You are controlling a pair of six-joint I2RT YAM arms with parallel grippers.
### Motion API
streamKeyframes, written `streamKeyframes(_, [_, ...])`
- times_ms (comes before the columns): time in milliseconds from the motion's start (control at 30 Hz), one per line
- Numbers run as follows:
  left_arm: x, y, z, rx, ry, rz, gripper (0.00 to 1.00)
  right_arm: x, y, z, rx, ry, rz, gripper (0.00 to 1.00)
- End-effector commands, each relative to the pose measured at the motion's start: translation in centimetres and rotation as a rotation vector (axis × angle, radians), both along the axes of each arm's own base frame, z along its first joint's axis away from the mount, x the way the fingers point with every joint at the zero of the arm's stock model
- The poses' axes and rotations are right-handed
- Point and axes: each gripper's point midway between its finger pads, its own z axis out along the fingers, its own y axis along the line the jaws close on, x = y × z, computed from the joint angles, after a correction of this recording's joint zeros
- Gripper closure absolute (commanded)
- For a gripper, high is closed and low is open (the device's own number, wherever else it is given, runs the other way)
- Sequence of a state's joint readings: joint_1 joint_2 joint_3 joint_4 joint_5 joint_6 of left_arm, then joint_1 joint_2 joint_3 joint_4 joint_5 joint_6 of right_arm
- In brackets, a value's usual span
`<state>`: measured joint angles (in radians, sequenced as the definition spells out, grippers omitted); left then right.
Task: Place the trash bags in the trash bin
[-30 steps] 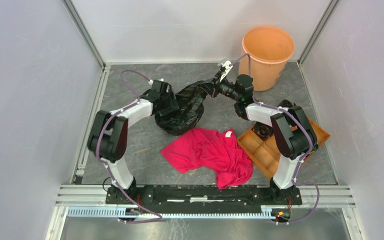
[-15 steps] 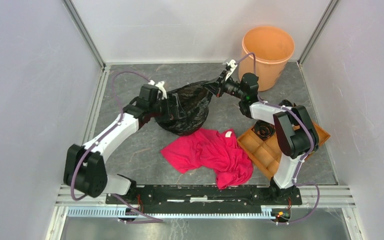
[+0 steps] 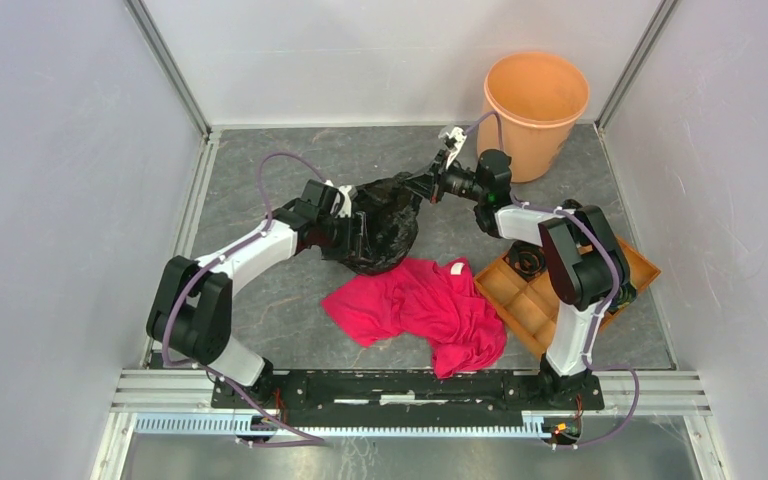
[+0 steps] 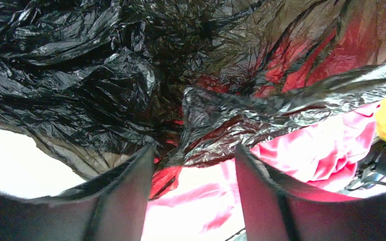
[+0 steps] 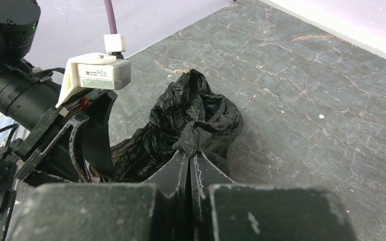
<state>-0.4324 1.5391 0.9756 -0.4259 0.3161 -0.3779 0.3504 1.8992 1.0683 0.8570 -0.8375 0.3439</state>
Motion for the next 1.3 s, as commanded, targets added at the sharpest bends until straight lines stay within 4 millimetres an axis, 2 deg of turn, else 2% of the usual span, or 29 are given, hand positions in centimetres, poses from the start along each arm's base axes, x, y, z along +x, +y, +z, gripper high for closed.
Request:
streamKeyframes(0, [0.3,-0.6,0.7,0.004,-0.039,-0.071,0.45,0.2,0.1,1.0,0.018,-0.036,0.018,0.94])
streamKeyframes(100, [1.4,-0.9,3.2,-0.012,-0.095,-0.071,0.75,1.4,-0.5,0.0,-0.017,-0.006,-0.052,0.80])
streamKeyframes(167, [2.8,-0.9,6.2,-0.008,-0.177,-0.060,0.94,2.7,-1.4,-1.3,-0.076,0.026,-0.132,0.59])
streamKeyframes(200, [3.6,-0.7,8.0,0.001,-0.226,-0.047,0.97,3.3,-2.0,-1.9,-0.106,0.036,-0.173,0.49])
streamKeyframes(233, [4.4,-0.4,9.6,0.018,-0.274,-0.030,0.98,3.7,-2.5,-2.3,-0.127,0.042,-0.210,0.39])
streamKeyframes(333, [6.3,0.7,14.7,0.049,-0.399,0.045,0.98,4.5,-4.3,-2.5,-0.142,0.056,-0.305,0.22])
streamKeyframes(400, [7.4,2.7,18.1,0.098,-0.495,0.156,0.98,5.0,-6.1,-2.5,-0.142,0.073,-0.399,0.11])
streamKeyframes(467, [8.3,6.0,21.7,0.177,-0.586,0.329,0.98,5.4,-8.1,-2.6,-0.140,0.088,-0.487,0.04])
streamKeyframes(533, [8.4,9.4,25.6,0.244,-0.678,0.502,0.98,5.2,-9.1,-2.7,-0.151,0.077,-0.516,0.02])
streamKeyframes(600, [7.9,12.0,29.2,0.270,-0.767,0.630,0.98,5.2,-9.3,-3.0,-0.170,0.074,-0.524,0.02])
streamKeyframes(700, [6.3,14.0,33.9,0.221,-0.885,0.728,0.98,5.1,-8.9,-3.5,-0.162,0.082,-0.498,0.02])
streamKeyframes(800, [4.8,14.5,36.4,0.137,-0.955,0.765,0.98,5.1,-8.7,-4.1,-0.158,0.102,-0.492,0.02])
streamKeyframes(867, [4.2,14.1,36.1,0.100,-0.966,0.760,0.98,5.3,-8.7,-4.6,-0.157,0.120,-0.494,0.02])
streamKeyframes(933, [4.9,11.7,31.4,0.085,-0.890,0.684,0.98,5.4,-8.6,-4.9,-0.158,0.130,-0.491,0.02])
streamKeyframes(1000, [5.7,7.1,24.0,0.040,-0.691,0.508,0.98,5.3,-8.5,-5.1,-0.159,0.134,-0.487,0.02])
streamKeyframes(1067, [4.7,1.6,16.2,-0.043,-0.431,0.310,0.98,5.2,-8.5,-5.3,-0.161,0.138,-0.486,0.02])
streamKeyframes(1100, [3.7,-0.8,13.9,-0.122,-0.331,0.239,0.98,5.1,-8.6,-5.2,-0.160,0.138,-0.489,0.02])
streamKeyframes(1133, [3.0,-2.6,13.0,-0.211,-0.279,0.197,0.98,4.9,-8.6,-5.3,-0.159,0.139,-0.485,0.02])
streamKeyframes(1167, [2.7,-3.8,13.3,-0.291,-0.265,0.172,0.98,4.8,-8.6,-5.3,-0.156,0.146,-0.487,0.02])
streamKeyframes(1267, [4.3,-4.2,16.6,-0.395,-0.356,0.245,0.98,4.1,-8.8,-5.5,-0.131,0.191,-0.502,0.02])
